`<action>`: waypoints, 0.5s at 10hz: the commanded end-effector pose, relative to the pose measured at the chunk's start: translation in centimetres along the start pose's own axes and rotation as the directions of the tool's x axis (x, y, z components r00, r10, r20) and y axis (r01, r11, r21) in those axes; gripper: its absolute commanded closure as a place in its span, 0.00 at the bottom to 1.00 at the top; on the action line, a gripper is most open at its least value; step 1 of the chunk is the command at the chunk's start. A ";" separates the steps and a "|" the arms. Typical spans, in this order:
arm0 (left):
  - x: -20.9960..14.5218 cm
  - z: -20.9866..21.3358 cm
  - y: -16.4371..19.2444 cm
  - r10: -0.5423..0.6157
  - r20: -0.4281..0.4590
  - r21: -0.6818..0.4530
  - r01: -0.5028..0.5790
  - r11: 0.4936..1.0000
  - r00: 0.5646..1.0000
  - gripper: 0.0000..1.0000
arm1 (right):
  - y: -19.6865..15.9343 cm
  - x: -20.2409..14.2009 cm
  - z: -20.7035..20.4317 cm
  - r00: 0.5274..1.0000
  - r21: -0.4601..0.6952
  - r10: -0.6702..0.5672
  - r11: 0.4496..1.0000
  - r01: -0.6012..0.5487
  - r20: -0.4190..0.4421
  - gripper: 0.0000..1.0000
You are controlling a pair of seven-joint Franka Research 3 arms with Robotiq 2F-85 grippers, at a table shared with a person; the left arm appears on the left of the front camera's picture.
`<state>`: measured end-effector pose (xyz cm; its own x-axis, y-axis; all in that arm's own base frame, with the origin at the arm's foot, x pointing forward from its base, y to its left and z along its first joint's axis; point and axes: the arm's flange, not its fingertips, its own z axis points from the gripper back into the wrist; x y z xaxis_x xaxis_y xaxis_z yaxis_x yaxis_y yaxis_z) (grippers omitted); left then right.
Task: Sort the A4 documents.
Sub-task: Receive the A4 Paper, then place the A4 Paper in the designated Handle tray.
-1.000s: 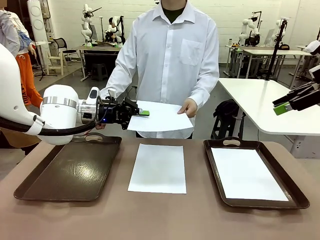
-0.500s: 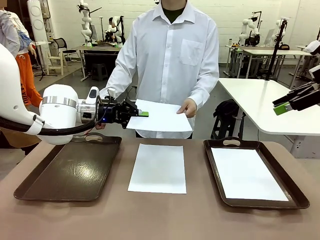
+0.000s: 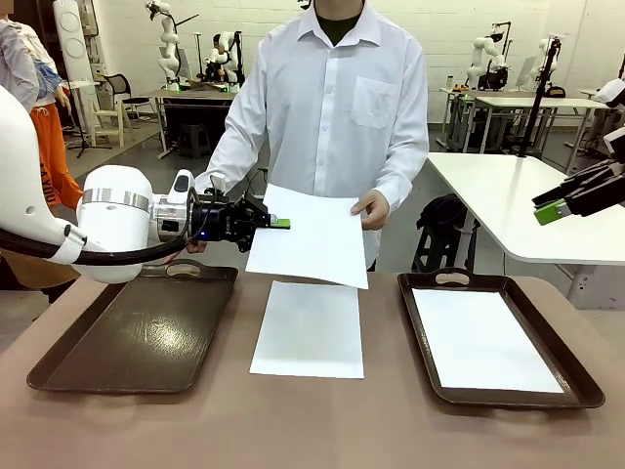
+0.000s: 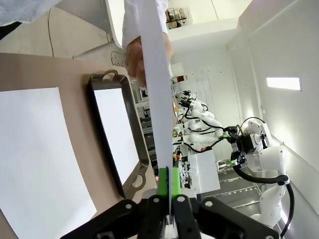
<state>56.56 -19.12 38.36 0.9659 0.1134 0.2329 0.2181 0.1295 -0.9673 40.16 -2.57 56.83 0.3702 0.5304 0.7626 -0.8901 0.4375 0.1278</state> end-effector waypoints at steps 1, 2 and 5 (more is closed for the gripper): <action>0.0 0.0 0.0 0.000 0.001 0.000 0.000 1.000 1.000 1.00 | 0.0 -0.1 -0.1 1.000 0.002 -0.001 1.000 0.001 0.001 0.11; 0.0 0.0 0.0 0.000 0.001 0.000 0.000 1.000 1.000 1.00 | 0.0 -0.1 -0.1 1.000 0.002 -0.001 1.000 0.001 0.001 0.11; 0.0 0.0 0.0 0.000 0.001 0.000 0.000 1.000 1.000 1.00 | 0.0 -0.1 -0.1 1.000 0.002 -0.001 1.000 0.001 0.001 0.11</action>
<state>56.56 -19.12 38.35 0.9659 0.1133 0.2328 0.2180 0.1295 -0.9673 40.16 -2.57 56.83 0.3702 0.5304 0.7626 -0.8901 0.4375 0.1278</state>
